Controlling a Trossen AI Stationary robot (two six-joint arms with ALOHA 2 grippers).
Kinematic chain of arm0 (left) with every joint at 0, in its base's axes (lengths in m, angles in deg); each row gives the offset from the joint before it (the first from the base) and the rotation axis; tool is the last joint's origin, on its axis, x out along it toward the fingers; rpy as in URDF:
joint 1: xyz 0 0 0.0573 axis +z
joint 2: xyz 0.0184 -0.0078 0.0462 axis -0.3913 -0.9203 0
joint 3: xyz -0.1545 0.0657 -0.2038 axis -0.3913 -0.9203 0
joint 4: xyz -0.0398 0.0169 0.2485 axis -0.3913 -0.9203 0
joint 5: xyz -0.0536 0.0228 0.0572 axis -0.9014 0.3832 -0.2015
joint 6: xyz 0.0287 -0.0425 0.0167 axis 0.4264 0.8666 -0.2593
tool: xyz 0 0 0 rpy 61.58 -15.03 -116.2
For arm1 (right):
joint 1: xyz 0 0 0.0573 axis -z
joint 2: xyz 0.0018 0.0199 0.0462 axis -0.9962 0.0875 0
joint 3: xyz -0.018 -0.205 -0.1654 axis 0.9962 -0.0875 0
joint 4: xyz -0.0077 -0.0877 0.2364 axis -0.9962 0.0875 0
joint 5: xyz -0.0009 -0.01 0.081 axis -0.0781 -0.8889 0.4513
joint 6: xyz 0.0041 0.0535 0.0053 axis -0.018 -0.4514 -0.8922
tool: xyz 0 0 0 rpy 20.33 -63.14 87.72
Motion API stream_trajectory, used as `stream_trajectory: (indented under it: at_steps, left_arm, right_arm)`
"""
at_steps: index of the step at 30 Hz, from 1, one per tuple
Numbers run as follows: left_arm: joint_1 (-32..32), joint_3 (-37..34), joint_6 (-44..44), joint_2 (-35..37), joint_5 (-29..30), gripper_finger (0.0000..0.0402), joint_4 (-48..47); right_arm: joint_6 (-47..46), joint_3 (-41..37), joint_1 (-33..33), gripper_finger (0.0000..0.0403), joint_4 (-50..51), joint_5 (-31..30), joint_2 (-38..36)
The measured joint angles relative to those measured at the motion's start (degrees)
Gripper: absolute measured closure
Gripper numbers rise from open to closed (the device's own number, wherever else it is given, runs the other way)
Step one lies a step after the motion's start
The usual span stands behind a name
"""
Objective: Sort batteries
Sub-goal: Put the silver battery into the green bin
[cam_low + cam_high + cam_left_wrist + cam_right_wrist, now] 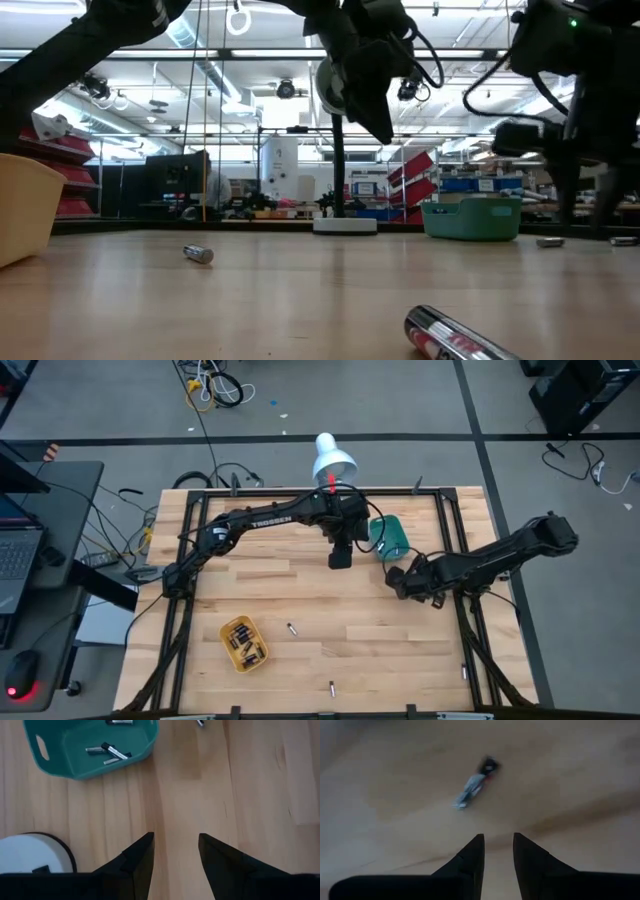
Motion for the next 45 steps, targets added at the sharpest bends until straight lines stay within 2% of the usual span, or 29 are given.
stream_trajectory:
  at_steps: [5, 8, 12, 16, 20, 22, 30, 38, 45]
  left_arm:
    - [0.0, 0.0, 0.04, -0.02, -0.99, 0.0232, 0.02]
    - [0.07, 0.0, 0.42, -0.02, -3.46, 0.0232, 1.24]
    - [0.07, 0.0, 0.42, -0.02, -3.81, 0.0232, 1.59]
    - [-0.05, 0.0, 0.44, -0.04, -3.78, 0.0232, 1.63]
    - [-0.28, 0.0, 0.44, -0.04, -3.78, 0.0232, 1.65]
    - [-0.37, 0.0, 0.46, -0.04, -3.78, 0.0232, 1.4]
    - [-0.8, 0.0, 0.48, -0.05, -3.72, 0.0232, -1.5]
    - [-1.62, 0.0, 0.45, -0.07, -3.54, 0.0232, -2.46]
    - [-2.32, 0.0, 0.41, -0.07, -3.46, 0.0232, -2.92]
  right_arm:
    - [12.7, 0.74, 2.83, 0.0312, 7.71, -6.35, -1.13]
    - [14.63, 0.74, 5.2, 0.0313, 16.63, -3.8, -1.03]
    - [15.21, 0.56, 7.28, 0.0312, 16.06, -3.06, -0.93]
    - [12.28, 0.54, 8.78, 0.0312, 16.59, -5.05, 0.12]
    - [3.87, 0.5, 10.07, 0.0315, 17.79, -9.8, 2.48]
    - [-0.3, 0.5, 10.65, 0.0315, 19.0, -9.65, 3.88]
    - [-3.2, 0.5, 11.37, 0.0315, 19.21, -2.47, 6.73]
    - [-3.33, -1.52, 12.31, 0.0316, 16.8, -2.79, 12.02]
    - [-2.15, -1.6, 12.73, 0.0336, 16.91, -4.62, 12.19]
